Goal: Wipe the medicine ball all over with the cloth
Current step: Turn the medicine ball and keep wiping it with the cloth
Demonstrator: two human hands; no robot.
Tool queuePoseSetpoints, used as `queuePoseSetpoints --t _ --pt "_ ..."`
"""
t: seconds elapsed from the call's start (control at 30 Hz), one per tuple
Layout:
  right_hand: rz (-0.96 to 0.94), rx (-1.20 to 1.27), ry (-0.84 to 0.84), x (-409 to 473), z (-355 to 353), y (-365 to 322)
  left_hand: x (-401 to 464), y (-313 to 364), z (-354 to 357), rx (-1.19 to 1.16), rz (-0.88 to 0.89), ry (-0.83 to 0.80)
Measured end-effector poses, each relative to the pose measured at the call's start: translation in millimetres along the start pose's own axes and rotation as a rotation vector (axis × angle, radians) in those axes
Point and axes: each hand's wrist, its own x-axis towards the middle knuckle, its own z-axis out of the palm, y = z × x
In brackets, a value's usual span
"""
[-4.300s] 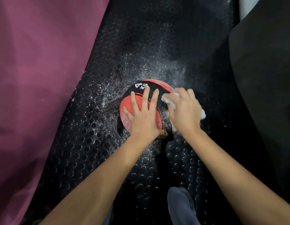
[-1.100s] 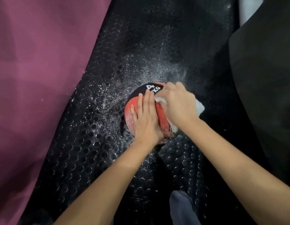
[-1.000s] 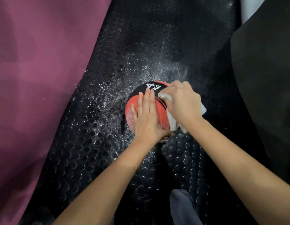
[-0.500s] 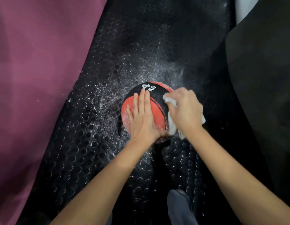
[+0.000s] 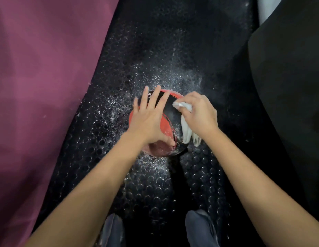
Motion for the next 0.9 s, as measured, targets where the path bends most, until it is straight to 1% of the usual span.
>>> queuePoseSetpoints --t 0.07,0.17,0.2,0.27,0.3,0.33,0.43,0.47,0.5,0.57,0.63,0.73,0.8,0.9 --pt "-0.06 -0.015 -0.042 8 3 -10 6 -5 -2 0.045 0.078 -0.031" --pt "-0.146 -0.079 -0.087 14 11 -29 8 -18 0 -0.084 0.013 -0.038" --pt "-0.181 -0.128 -0.082 10 14 -35 6 -24 1 -0.128 -0.016 -0.028" --pt "-0.285 -0.212 -0.014 -5 24 -39 -1 -36 3 -0.178 -0.054 -0.002" --pt "-0.307 -0.223 0.021 -14 26 -38 -6 -40 5 -0.192 -0.068 0.013" --pt "-0.291 -0.224 0.045 -19 26 -36 -10 -42 8 -0.196 -0.073 0.022" --pt "-0.056 -0.149 0.032 -7 22 -31 -21 -34 17 -0.179 -0.066 0.051" --pt "-0.009 -0.148 0.039 -1 21 -33 -21 -31 18 -0.172 -0.075 0.061" --pt "-0.001 -0.181 0.037 2 21 -36 -20 -28 18 -0.171 -0.091 0.065" --pt "-0.059 -0.249 0.011 -4 21 -37 -17 -23 19 -0.169 -0.111 0.067" --pt "-0.093 -0.211 0.0 -15 18 -27 -17 -18 21 -0.154 -0.098 0.079" --pt "0.039 -0.135 0.046 -11 8 -13 -15 -8 24 -0.13 -0.08 0.088" --pt "0.065 -0.185 0.049 -2 11 -19 -11 -5 23 -0.113 -0.095 0.086" --pt "-0.068 -0.3 0.008 0 19 -31 -12 -8 25 -0.12 -0.129 0.096"
